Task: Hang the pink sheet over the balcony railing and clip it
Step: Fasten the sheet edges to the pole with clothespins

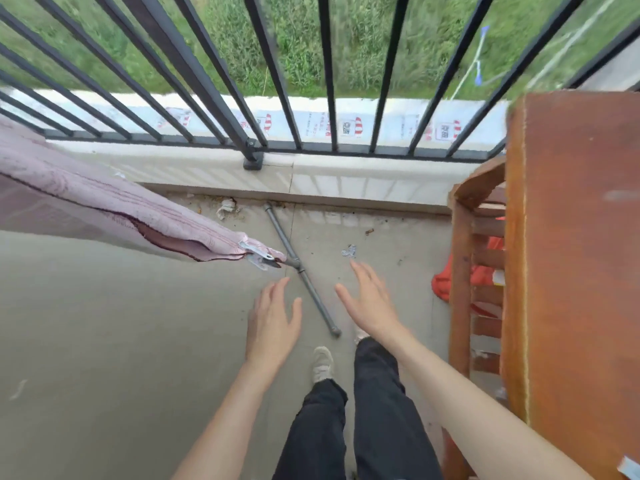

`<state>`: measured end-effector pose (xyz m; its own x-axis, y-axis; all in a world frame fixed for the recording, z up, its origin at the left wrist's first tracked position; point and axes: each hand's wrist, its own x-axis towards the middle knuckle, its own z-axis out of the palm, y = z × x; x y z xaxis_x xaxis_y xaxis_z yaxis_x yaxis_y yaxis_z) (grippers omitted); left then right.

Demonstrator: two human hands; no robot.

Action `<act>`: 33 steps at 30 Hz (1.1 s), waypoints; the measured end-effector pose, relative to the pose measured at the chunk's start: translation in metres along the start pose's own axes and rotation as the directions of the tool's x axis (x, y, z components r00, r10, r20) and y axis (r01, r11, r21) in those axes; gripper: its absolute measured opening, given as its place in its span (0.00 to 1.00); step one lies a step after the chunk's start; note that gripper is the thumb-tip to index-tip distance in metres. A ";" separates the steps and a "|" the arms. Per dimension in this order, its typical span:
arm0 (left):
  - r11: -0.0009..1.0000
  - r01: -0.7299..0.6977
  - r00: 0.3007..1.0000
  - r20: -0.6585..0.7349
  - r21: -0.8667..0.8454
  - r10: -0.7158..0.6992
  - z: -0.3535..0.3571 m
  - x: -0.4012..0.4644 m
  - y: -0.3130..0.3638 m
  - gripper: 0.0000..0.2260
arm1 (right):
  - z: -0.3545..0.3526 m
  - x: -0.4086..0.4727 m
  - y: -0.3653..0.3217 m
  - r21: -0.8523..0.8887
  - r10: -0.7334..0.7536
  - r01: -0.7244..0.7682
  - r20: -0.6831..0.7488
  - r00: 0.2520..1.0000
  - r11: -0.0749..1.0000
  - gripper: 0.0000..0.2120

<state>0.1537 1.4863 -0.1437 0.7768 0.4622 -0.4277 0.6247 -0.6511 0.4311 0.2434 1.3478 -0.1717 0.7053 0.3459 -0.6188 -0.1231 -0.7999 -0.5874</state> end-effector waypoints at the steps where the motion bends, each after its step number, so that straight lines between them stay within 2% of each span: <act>1: 0.996 -0.069 0.997 0.026 0.051 0.067 0.002 -0.009 0.004 0.31 | -0.009 -0.018 0.009 -0.041 -0.018 0.016 -0.060 0.998 0.999 0.30; 6: 0.881 -0.424 0.904 0.159 0.210 0.397 0.011 -0.043 0.041 0.30 | -0.051 -0.123 0.047 -0.134 -0.040 -0.014 -0.397 0.917 0.991 0.32; 8: 0.814 -0.535 0.842 0.225 0.226 0.491 0.013 -0.061 0.064 0.31 | -0.062 -0.167 0.065 -0.121 0.009 -0.080 -0.501 0.865 0.989 0.32; 11: 0.696 -0.683 0.725 0.320 0.222 0.610 0.024 -0.088 0.095 0.33 | -0.066 -0.221 0.099 -0.071 0.134 -0.213 -0.579 0.804 0.974 0.30; 14: 0.596 -0.782 0.609 0.426 0.182 0.669 0.047 -0.111 0.123 0.33 | -0.064 -0.261 0.138 0.037 0.291 -0.338 -0.600 0.745 0.940 0.29; 17: 0.495 -0.855 0.503 0.479 0.154 0.719 0.078 -0.129 0.149 0.27 | -0.067 -0.285 0.176 0.109 0.401 -0.426 -0.603 0.690 0.898 0.27; 24: 0.390 -0.920 0.355 0.525 0.048 0.773 0.162 -0.163 0.217 0.23 | -0.102 -0.282 0.265 0.203 0.438 -0.432 -0.704 0.559 0.879 0.20; 26: 0.356 -0.933 0.332 0.518 0.055 0.788 0.184 -0.174 0.232 0.22 | -0.109 -0.278 0.279 0.222 0.439 -0.417 -0.711 0.550 0.881 0.19; 29: 0.268 -0.956 0.292 0.453 0.119 0.842 0.211 -0.184 0.251 0.18 | -0.118 -0.275 0.292 0.262 0.461 -0.397 -0.676 0.575 0.880 0.16; 33: 0.168 -0.963 0.243 0.410 0.209 0.879 0.226 -0.181 0.261 0.07 | -0.133 -0.274 0.302 0.500 0.583 -0.317 -0.575 0.574 0.806 0.08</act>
<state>0.1580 1.0966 -0.1332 0.7053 -0.7071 -0.0510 -0.6596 -0.6808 0.3184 0.1056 0.9463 -0.1103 0.7345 -0.5501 -0.3973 -0.6721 -0.5091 -0.5377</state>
